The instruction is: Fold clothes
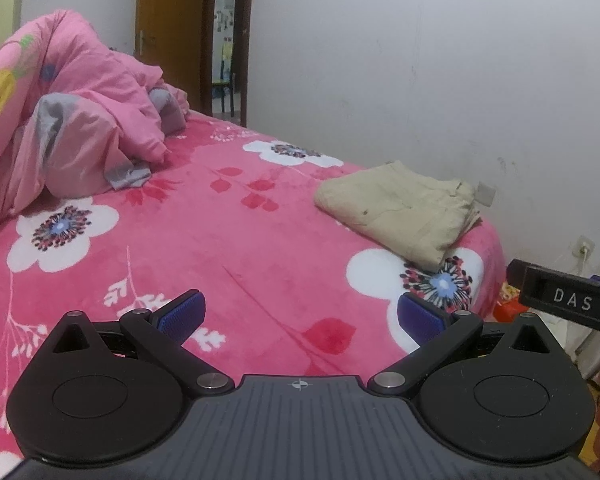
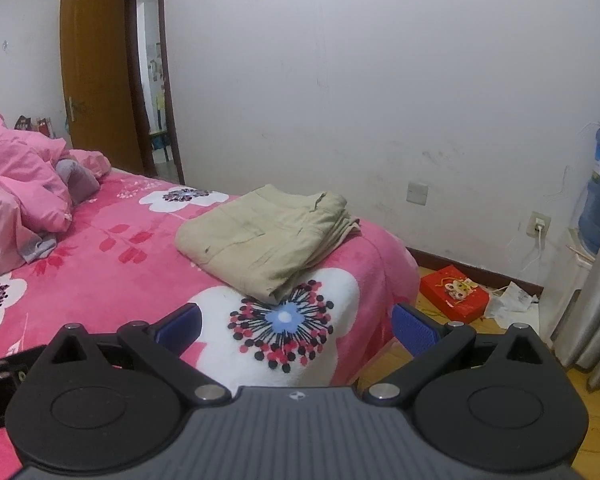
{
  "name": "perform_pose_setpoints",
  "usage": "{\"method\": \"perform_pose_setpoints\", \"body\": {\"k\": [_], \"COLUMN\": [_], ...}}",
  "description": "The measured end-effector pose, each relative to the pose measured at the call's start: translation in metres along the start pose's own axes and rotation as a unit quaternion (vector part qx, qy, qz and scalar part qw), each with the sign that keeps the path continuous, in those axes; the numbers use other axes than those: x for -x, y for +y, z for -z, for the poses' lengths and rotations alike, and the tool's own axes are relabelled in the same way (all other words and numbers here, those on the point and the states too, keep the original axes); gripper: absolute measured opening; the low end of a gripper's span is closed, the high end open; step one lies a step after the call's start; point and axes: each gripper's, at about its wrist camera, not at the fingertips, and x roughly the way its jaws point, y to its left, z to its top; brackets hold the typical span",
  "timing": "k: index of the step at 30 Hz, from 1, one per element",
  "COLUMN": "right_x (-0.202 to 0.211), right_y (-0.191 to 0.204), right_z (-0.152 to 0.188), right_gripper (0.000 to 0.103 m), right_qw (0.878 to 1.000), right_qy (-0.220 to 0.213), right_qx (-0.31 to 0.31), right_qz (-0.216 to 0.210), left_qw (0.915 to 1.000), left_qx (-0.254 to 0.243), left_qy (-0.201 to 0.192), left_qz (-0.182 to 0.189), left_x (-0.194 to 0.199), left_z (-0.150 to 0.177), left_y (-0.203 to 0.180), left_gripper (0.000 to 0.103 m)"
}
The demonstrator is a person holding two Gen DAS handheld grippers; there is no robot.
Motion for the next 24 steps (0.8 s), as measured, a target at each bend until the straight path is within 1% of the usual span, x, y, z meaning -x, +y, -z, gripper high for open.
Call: {"method": "perform_pose_setpoints", "body": {"k": [2, 7, 12, 19, 24], "right_x": [0.0007, 0.0030, 0.0034, 0.0032, 0.0014], "right_y": [0.0013, 0.0018, 0.0010, -0.0005, -0.0007], "right_z": [-0.0004, -0.0007, 0.0002, 0.0005, 0.0008], "right_gripper": [0.103, 0.103, 0.103, 0.103, 0.103], "right_qw": [1.000, 1.000, 1.000, 1.000, 1.000], "right_qy": [-0.001, -0.003, -0.002, 0.000, 0.001], "right_qx": [0.000, -0.002, -0.004, -0.006, -0.003], "right_qz": [-0.001, 0.000, 0.001, 0.002, 0.006], "left_qw": [1.0000, 1.0000, 1.0000, 0.9999, 0.9998], "left_qx": [-0.003, 0.001, 0.003, -0.004, -0.018], "left_qy": [-0.004, -0.002, 0.003, 0.006, -0.001], "left_qz": [-0.006, 0.000, -0.007, -0.008, -0.009], "left_x": [0.0017, 0.0027, 0.0027, 0.0033, 0.0046], "left_z": [0.0003, 0.0013, -0.0009, -0.0001, 0.0018], "left_y": [-0.0007, 0.0003, 0.0008, -0.0016, -0.0052], "left_gripper": [0.103, 0.103, 0.103, 0.103, 0.103]}}
